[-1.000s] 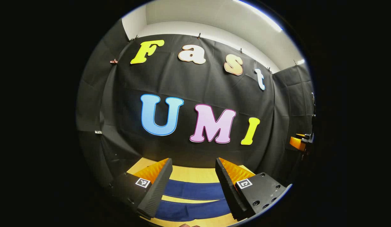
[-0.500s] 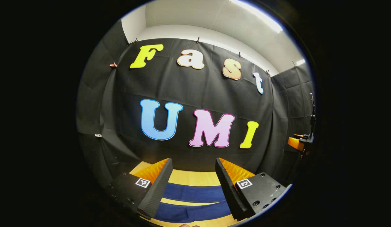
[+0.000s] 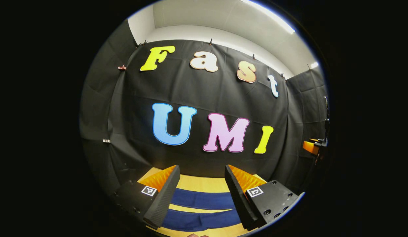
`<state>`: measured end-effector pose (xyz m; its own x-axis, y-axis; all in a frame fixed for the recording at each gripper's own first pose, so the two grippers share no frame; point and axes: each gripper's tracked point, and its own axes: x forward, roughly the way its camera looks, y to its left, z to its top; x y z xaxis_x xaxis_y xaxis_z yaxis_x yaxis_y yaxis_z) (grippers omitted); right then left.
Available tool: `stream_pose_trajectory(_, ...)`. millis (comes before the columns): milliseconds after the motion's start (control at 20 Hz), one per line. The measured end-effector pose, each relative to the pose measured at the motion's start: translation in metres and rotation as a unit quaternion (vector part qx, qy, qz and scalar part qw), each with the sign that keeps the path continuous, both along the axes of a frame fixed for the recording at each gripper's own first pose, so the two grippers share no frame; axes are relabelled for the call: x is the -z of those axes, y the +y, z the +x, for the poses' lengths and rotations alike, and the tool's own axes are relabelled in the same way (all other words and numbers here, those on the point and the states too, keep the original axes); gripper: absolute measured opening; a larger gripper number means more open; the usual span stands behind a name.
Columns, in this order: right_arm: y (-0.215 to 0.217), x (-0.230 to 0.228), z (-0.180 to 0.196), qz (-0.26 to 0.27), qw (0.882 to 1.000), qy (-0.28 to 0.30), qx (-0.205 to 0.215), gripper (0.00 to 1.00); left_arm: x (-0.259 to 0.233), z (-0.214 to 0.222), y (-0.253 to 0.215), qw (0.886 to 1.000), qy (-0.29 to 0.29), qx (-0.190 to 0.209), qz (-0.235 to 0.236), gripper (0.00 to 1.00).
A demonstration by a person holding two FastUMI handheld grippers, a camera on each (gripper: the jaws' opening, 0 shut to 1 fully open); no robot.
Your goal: Grasp the waist and the cuffs of the jeans and fold them to make the two legs overlap; first hold the waist and fold one-third of the jeans toward the cuffs, then hold the cuffs and fold the remaining one-third in the same direction to finish folding.
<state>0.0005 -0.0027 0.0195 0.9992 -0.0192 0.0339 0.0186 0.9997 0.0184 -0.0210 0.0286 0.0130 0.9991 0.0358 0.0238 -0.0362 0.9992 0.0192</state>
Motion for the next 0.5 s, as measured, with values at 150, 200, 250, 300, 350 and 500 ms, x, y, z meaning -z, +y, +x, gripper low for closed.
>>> stream_pose_trajectory(150, -0.010, -0.002, 0.001, -0.013, 1.000, 0.002, 0.009, 0.97, 0.007, -0.002, 0.011, 1.000, 0.007, -0.001, 0.003, 0.77)
stream_pose_trajectory(200, -0.011, -0.001, 0.001, -0.016, 1.000, 0.006, 0.005, 0.97, 0.013, -0.001, 0.015, 1.000, 0.017, 0.003, 0.001, 0.81)
stream_pose_trajectory(250, -0.009, 0.001, 0.002, -0.021, 1.000, 0.012, -0.003, 0.96, 0.024, -0.001, 0.019, 1.000, 0.027, 0.004, -0.004, 0.81)
stream_pose_trajectory(300, -0.011, 0.004, 0.002, -0.031, 0.999, 0.019, -0.007, 0.97, 0.033, -0.003, 0.026, 0.999, 0.039, 0.003, -0.011, 0.81)
stream_pose_trajectory(350, -0.015, 0.007, 0.004, -0.045, 0.999, 0.023, -0.009, 0.97, 0.044, -0.003, 0.034, 0.998, 0.053, 0.001, -0.017, 0.81)
stream_pose_trajectory(500, -0.019, 0.023, 0.010, -0.087, 0.995, 0.033, -0.032, 0.96, 0.070, -0.003, 0.054, 0.996, 0.089, 0.009, -0.020, 0.81)
